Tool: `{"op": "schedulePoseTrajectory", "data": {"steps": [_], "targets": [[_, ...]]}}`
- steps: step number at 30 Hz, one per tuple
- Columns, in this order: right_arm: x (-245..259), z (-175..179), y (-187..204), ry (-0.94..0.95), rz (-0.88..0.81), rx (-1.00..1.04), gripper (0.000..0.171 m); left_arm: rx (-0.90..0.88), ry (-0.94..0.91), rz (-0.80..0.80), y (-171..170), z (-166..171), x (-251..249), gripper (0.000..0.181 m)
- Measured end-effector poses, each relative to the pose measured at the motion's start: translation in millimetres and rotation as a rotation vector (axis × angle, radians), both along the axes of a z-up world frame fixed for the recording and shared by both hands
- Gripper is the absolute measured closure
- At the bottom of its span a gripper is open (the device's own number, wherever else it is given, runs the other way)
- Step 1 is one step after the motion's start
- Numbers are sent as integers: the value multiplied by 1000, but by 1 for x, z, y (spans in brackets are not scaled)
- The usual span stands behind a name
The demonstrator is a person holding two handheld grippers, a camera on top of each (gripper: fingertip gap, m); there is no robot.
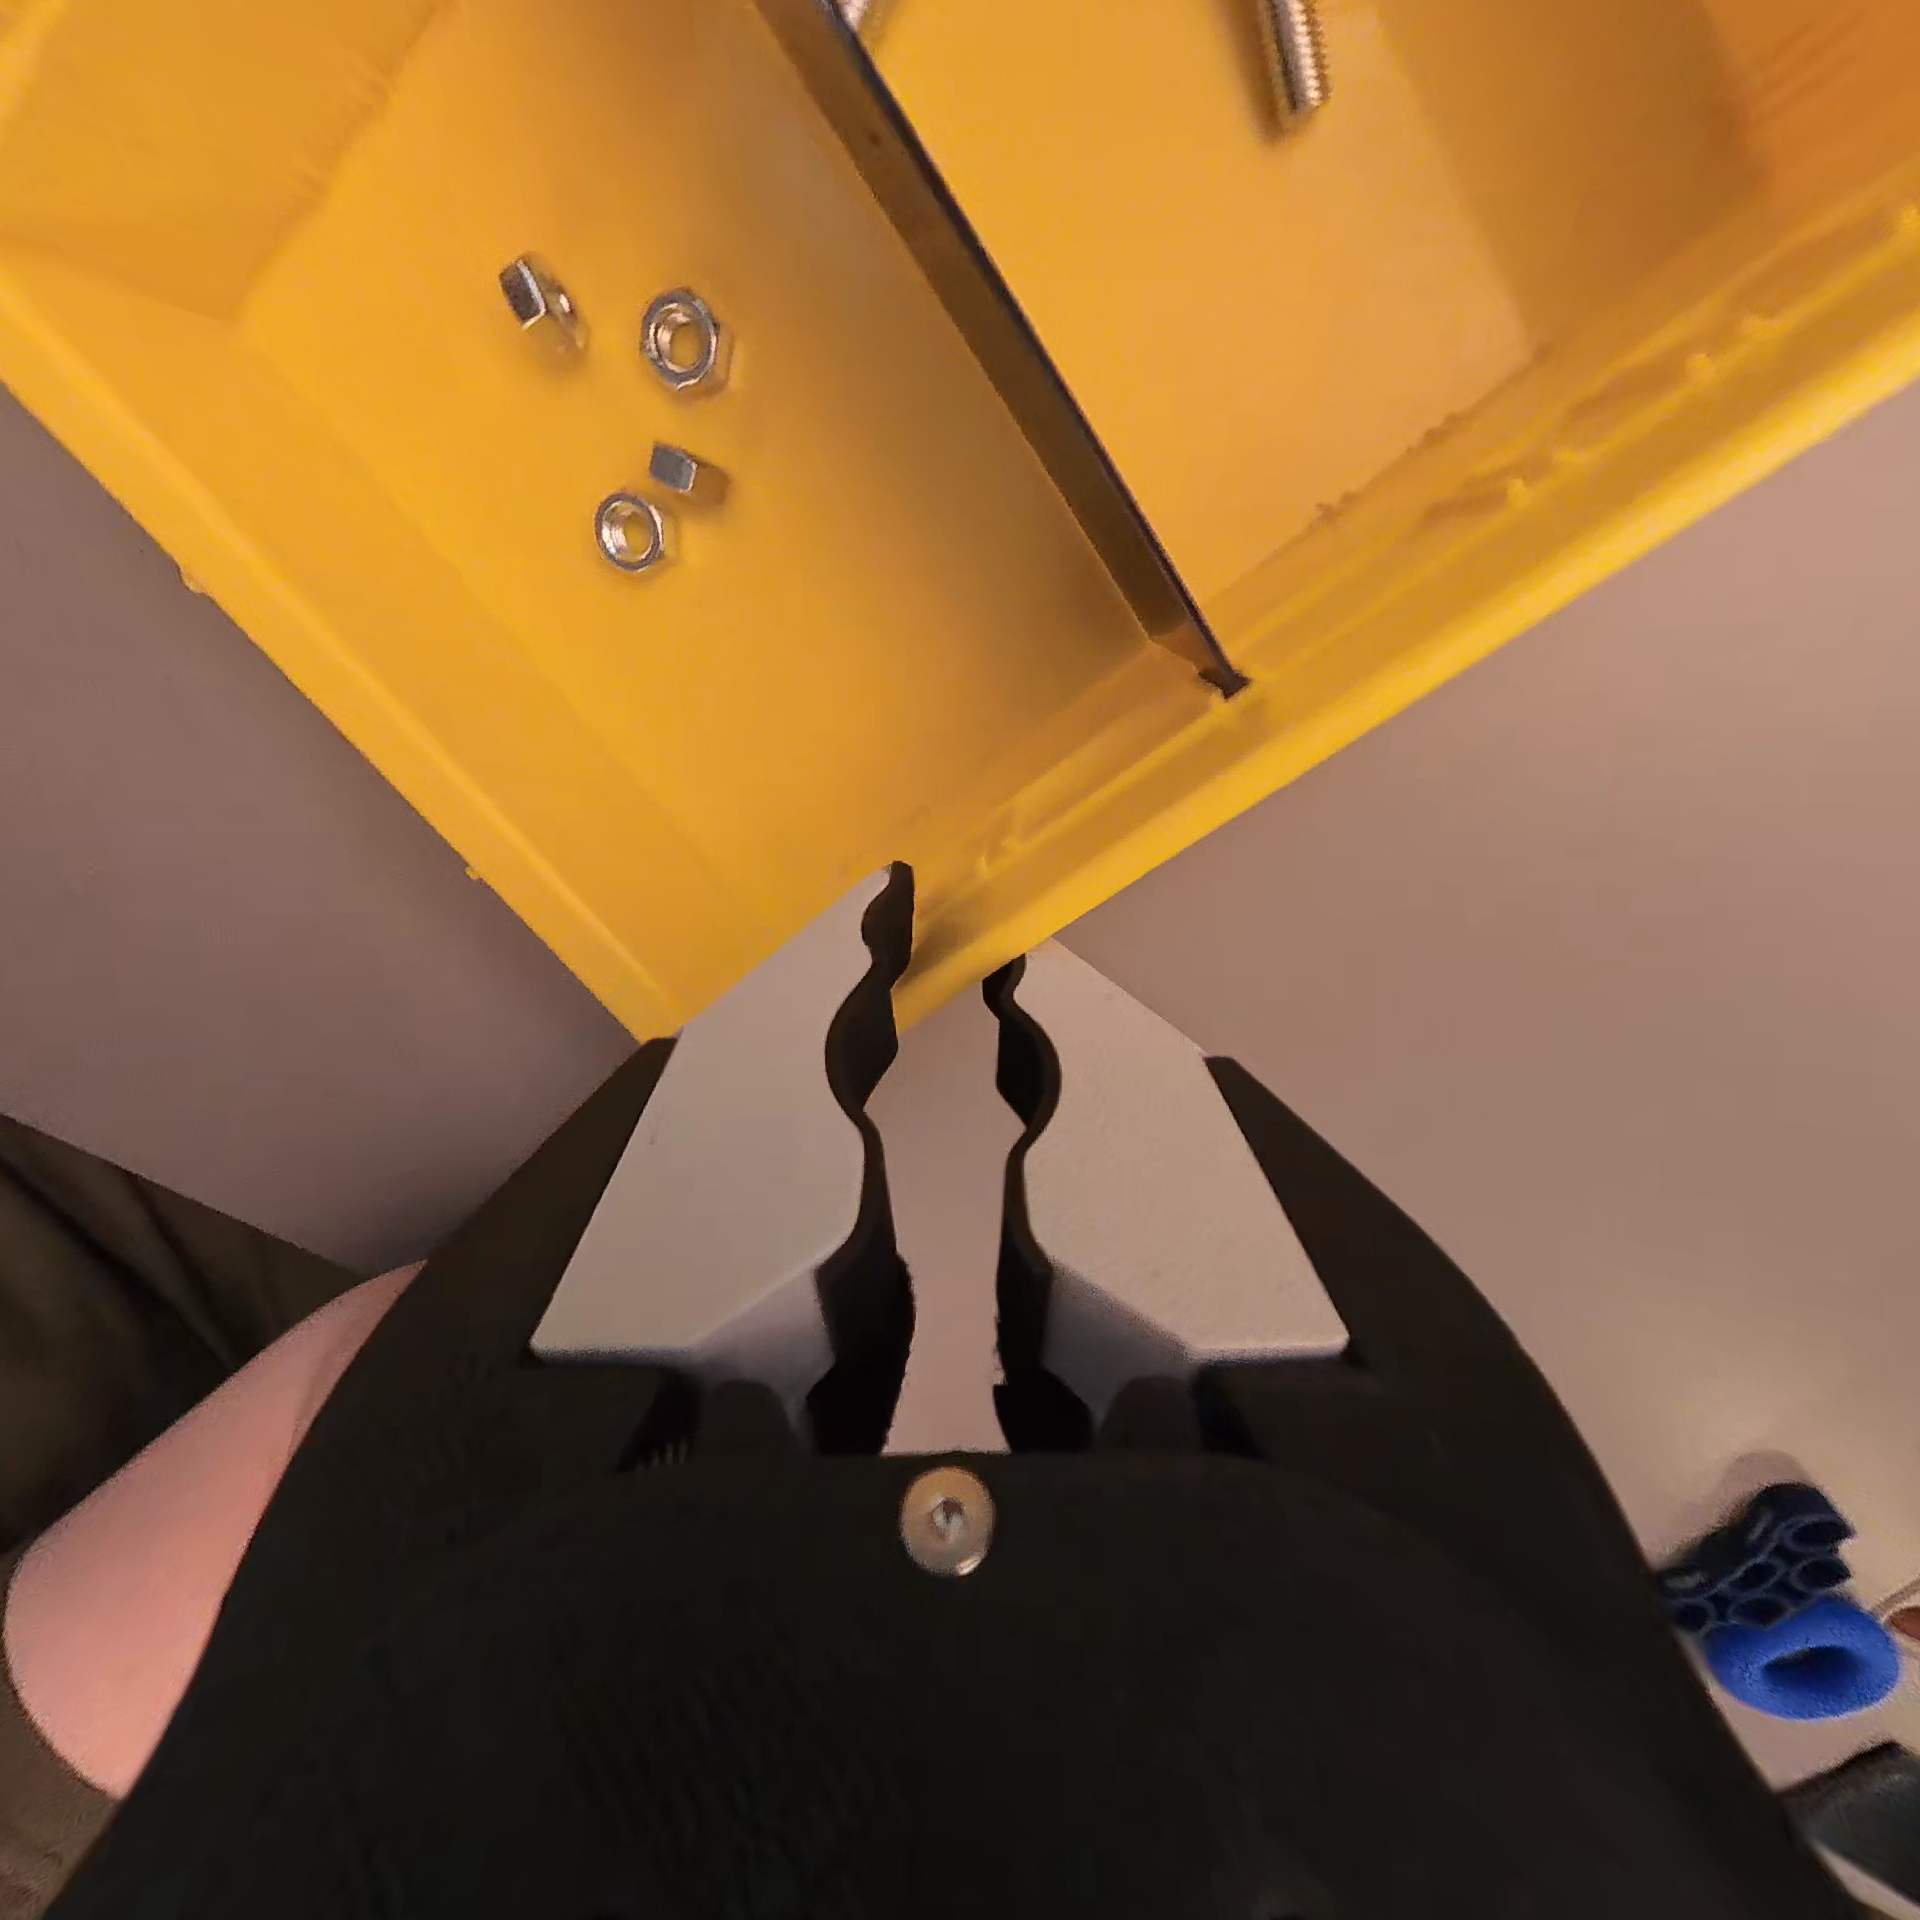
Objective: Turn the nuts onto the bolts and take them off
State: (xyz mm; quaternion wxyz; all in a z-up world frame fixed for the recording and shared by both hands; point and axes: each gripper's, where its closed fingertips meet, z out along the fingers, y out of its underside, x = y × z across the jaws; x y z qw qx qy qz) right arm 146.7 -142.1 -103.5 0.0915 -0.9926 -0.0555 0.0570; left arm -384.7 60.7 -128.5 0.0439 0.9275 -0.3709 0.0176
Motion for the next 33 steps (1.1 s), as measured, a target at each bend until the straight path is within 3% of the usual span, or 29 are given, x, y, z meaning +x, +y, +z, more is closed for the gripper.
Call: {"op": "schedulePoseTrajectory", "data": {"steps": [9, 15, 19, 22, 24, 27, 29, 31, 32, 33], "targets": [[-28, 0, 10, 5, 176, 14, 160, -18, 86, -111, -27, 0, 37, 167], [20, -1, -3, -72, -4, 21, 164, -39, 104, -143, -39, 0, 46, 163], [27, -1, -6, -105, -18, 26, 163, -45, 103, -172, -46, 0, 56, 160], [32, 10, -3, -116, -85, 76, 156, -34, 99, -198, -50, 1, 64, 143], [39, 33, -1, -158, -167, 168, 151, -4, 85, -220, -51, 7, 67, 135], [24, 101, 14, -211, -260, 454, 144, 81, 26, -229, -48, 26, 69, 126], [-36, 165, 41, -120, -125, 794, 128, 156, -40, -224, -47, 45, 70, 126], [-124, 217, 58, 130, 99, 1083, 110, 235, -108, -215, -45, 65, 70, 126], [-164, 227, 63, 275, 182, 1110, 101, 269, -137, -209, -45, 73, 70, 126], [-194, 225, 72, 384, 206, 1045, 103, 299, -163, -205, -45, 81, 70, 126]]}}
